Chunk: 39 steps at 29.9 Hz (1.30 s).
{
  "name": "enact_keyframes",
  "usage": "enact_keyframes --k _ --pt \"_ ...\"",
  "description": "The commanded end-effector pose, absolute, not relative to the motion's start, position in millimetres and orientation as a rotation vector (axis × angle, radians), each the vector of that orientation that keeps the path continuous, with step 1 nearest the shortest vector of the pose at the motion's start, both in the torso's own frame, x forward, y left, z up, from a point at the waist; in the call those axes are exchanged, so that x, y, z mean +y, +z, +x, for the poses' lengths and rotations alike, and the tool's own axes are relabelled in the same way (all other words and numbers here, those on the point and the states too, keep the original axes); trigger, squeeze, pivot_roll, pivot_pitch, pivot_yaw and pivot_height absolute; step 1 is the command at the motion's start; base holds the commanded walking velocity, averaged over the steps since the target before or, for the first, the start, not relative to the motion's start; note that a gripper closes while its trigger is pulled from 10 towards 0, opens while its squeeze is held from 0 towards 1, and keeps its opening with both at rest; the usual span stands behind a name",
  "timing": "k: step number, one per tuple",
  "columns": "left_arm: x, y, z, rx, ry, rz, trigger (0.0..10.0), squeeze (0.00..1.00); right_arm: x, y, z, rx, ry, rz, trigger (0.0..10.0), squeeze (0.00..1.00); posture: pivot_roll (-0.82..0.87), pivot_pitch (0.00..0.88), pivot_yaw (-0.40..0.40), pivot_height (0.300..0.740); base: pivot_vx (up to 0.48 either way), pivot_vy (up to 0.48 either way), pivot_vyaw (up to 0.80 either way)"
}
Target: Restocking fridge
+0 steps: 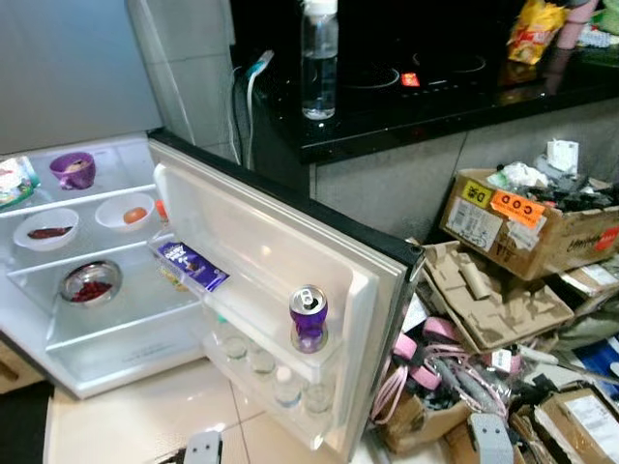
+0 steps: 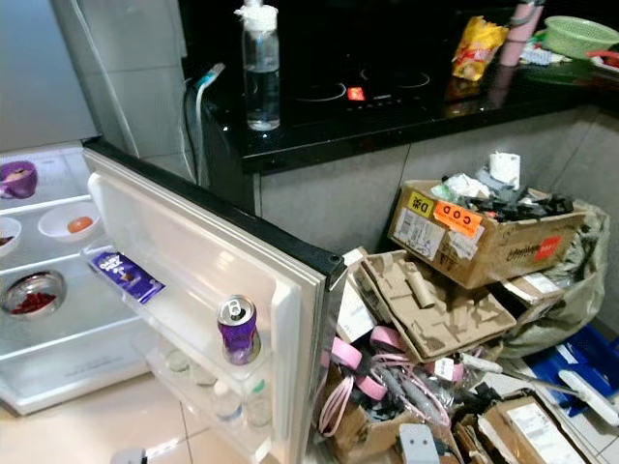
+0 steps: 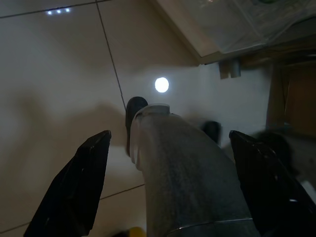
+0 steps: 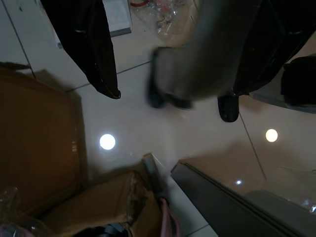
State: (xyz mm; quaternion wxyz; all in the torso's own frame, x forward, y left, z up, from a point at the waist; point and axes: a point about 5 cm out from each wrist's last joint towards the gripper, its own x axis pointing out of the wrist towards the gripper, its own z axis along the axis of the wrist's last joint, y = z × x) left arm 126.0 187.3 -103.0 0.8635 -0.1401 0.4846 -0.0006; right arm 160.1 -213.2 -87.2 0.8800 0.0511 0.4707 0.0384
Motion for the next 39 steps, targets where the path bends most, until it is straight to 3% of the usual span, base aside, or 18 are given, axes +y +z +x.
enact_keyframes --k 1,22,39 --pt "185.4 -108.2 111.8 1.077 0.006 -0.300 10.0 0.00 -217.1 -86.1 160.7 0.974 0.068 0.106 10.0 0.00 -0.06 0.000 -0.019 0.740 0.000 0.000 0.00" --pt "189.3 -107.6 112.3 1.076 0.012 -0.288 10.0 0.00 -214.0 -83.5 166.0 0.949 0.115 0.100 10.0 0.00 -0.06 0.000 -0.014 0.740 0.000 0.000 0.00" --pt "186.8 -108.6 110.5 1.084 0.013 -0.295 10.0 0.00 -211.9 -82.4 168.0 0.935 0.141 0.112 10.0 0.00 -0.06 0.000 -0.018 0.740 0.000 0.000 0.78"
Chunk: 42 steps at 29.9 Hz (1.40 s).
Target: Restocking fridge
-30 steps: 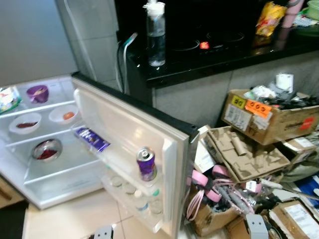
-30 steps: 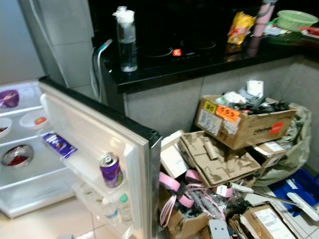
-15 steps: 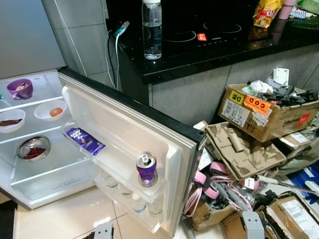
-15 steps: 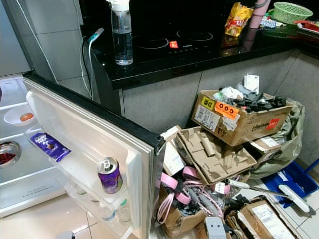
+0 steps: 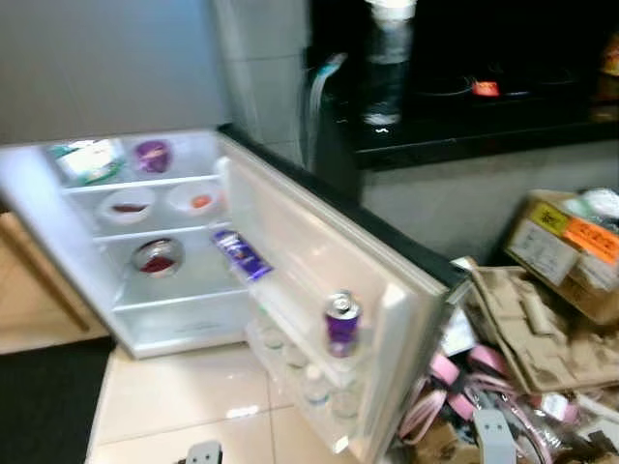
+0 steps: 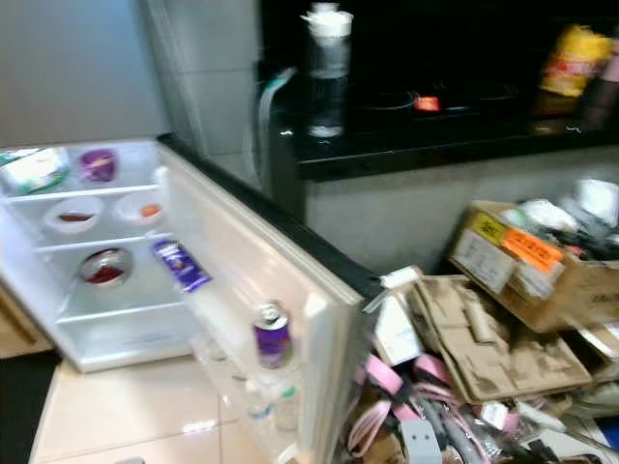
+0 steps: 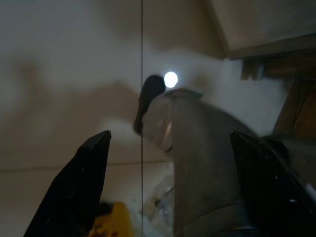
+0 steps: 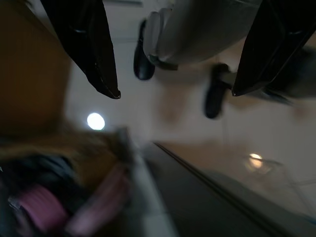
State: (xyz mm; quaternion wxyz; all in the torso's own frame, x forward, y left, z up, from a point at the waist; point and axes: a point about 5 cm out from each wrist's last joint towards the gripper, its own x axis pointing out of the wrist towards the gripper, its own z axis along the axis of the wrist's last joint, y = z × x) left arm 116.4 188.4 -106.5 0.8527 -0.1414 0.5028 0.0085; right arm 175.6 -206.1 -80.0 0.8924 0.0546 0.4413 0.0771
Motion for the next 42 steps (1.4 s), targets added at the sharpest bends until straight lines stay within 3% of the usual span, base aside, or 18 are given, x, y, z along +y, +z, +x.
enact_keyframes --k 1,11,22,25,27,28,35,36,42 --pt "187 -109 111 1.084 0.013 -0.295 10.0 0.00 -212 -82 168 0.934 0.140 0.112 10.0 0.00 -0.06 0.000 -0.018 0.740 0.000 0.000 0.77" --pt "185 -109 111 1.084 0.007 -0.302 10.0 0.00 -227 -83 165 0.968 0.019 0.031 10.0 0.00 -0.06 0.000 -0.018 0.740 0.000 0.000 0.31" --pt "186 -109 110 1.085 0.004 -0.309 10.0 0.00 -285 -59 181 0.888 -0.312 -0.098 10.0 0.00 -0.06 0.000 -0.016 0.740 0.000 0.000 0.00" --pt "186 -109 110 1.086 0.001 -0.309 10.0 0.00 -306 -32 209 0.683 -0.459 0.094 10.0 0.00 -0.06 0.000 -0.016 0.740 0.000 0.000 0.00" --pt "186 -109 110 1.086 0.001 -0.309 10.0 0.00 -306 -32 209 0.683 -0.459 0.094 10.0 0.00 -0.06 0.000 -0.016 0.740 0.000 0.000 0.00" --pt "186 -109 109 1.087 -0.001 -0.307 10.0 0.00 -309 -17 228 0.566 -0.468 0.213 10.0 0.00 -0.06 0.000 -0.013 0.740 0.000 0.000 0.00" --pt "188 -109 108 1.091 -0.005 -0.300 10.0 0.00 -296 22 277 0.326 -0.275 0.387 10.0 0.00 -0.06 0.000 -0.012 0.740 0.000 0.000 0.00" --pt "188 -109 107 1.094 -0.007 -0.297 10.0 0.00 -281 33 292 0.274 -0.139 0.429 10.0 0.00 -0.05 0.000 -0.014 0.740 0.000 0.000 0.00" --pt "188 -109 106 1.097 -0.013 -0.293 10.0 0.00 -248 43 306 0.222 0.176 0.483 10.0 0.00 -0.05 0.000 -0.014 0.740 0.000 0.000 0.00"
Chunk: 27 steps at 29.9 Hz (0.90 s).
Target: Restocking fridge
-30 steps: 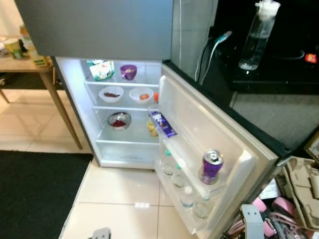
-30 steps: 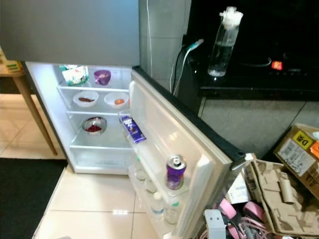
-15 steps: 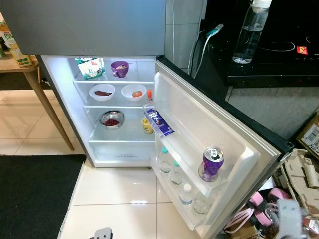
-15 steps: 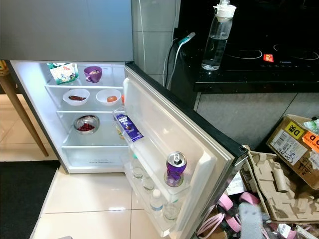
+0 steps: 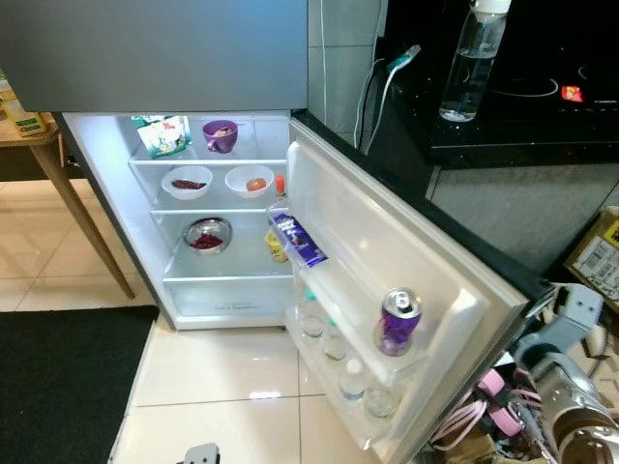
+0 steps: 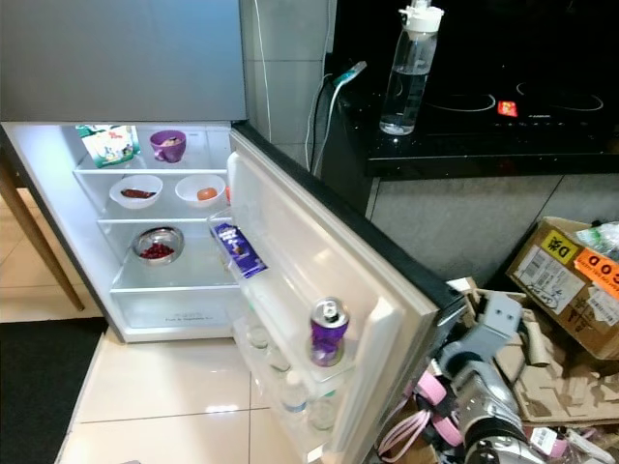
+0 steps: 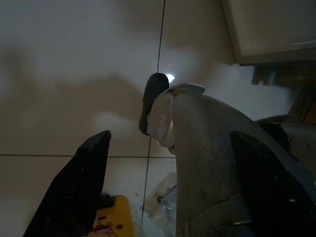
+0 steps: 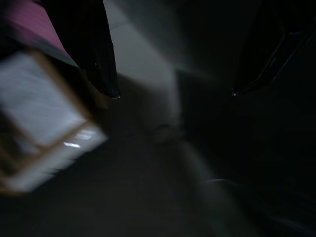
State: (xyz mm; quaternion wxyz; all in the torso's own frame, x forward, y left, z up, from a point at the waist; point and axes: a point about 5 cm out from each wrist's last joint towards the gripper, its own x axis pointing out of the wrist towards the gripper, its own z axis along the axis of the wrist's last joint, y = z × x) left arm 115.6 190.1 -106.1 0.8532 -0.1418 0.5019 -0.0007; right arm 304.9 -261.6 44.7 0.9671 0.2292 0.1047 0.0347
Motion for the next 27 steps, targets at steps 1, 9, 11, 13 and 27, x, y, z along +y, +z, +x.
enact_keyframes --k 1,9,11,13,27 --pt "188 -109 106 1.097 -0.013 -0.293 10.0 0.00 -248 43 306 0.222 0.176 0.483 10.0 0.00 -0.05 0.000 -0.014 0.740 0.000 0.000 0.00" --pt "189 -109 105 1.100 -0.015 -0.288 10.0 0.00 -199 42 299 0.248 0.688 0.478 10.0 0.00 -0.06 0.000 -0.009 0.740 0.000 0.000 0.00" --pt "190 -109 105 1.100 -0.015 -0.285 10.0 0.00 -188 39 294 0.260 0.799 0.445 10.0 0.00 -0.06 0.000 -0.010 0.740 0.000 0.000 0.00" --pt "190 -109 105 1.101 -0.017 -0.283 10.0 0.00 -190 38 297 0.268 0.729 0.423 10.0 0.00 -0.06 0.000 -0.010 0.740 0.000 0.000 0.00" --pt "186 -110 104 1.106 -0.023 -0.283 10.0 0.00 -241 -20 256 0.661 0.124 0.141 10.0 0.00 -0.06 0.000 -0.015 0.740 0.000 0.000 0.00"
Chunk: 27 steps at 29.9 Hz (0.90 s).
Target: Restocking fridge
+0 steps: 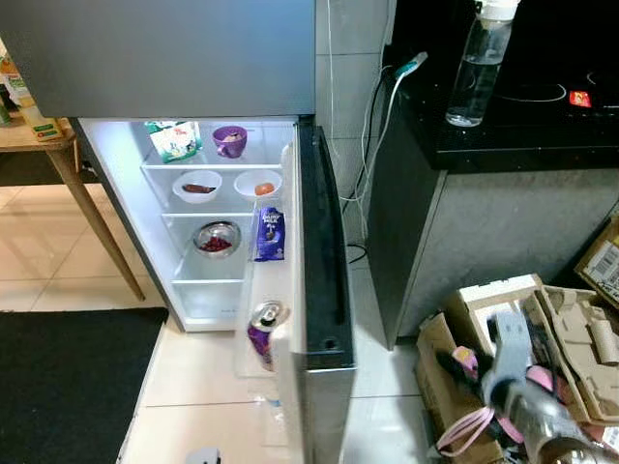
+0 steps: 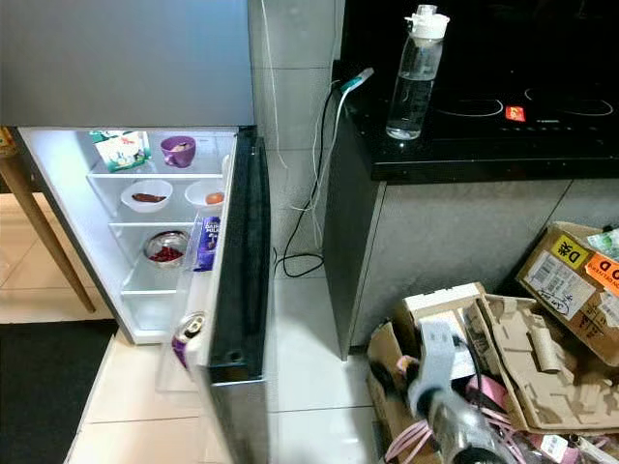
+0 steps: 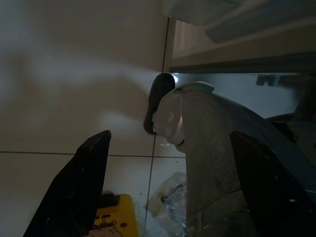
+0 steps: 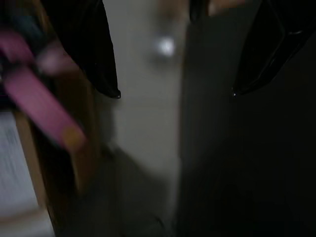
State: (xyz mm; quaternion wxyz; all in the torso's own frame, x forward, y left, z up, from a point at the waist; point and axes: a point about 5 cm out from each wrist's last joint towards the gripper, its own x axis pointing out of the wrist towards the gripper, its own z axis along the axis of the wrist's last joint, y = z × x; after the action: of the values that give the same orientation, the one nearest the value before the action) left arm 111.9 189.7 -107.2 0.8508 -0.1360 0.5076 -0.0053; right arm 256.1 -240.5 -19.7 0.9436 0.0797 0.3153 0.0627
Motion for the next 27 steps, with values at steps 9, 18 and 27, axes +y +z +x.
enact_keyframes --k 9,18,27 --pt "185 -110 104 1.108 -0.025 -0.281 10.0 0.00 -236 -62 200 0.881 0.129 0.022 10.0 0.00 -0.06 0.000 -0.013 0.740 0.000 0.000 0.27" --pt "185 -110 105 1.107 -0.026 -0.281 10.0 0.00 -236 -80 166 0.985 0.085 0.035 10.0 0.00 -0.06 0.000 -0.012 0.740 0.000 0.000 0.80" --pt "184 -110 105 1.108 -0.028 -0.284 10.0 0.00 -240 -77 171 0.973 0.043 0.006 10.0 0.00 -0.06 0.000 -0.012 0.740 0.000 0.000 0.62"
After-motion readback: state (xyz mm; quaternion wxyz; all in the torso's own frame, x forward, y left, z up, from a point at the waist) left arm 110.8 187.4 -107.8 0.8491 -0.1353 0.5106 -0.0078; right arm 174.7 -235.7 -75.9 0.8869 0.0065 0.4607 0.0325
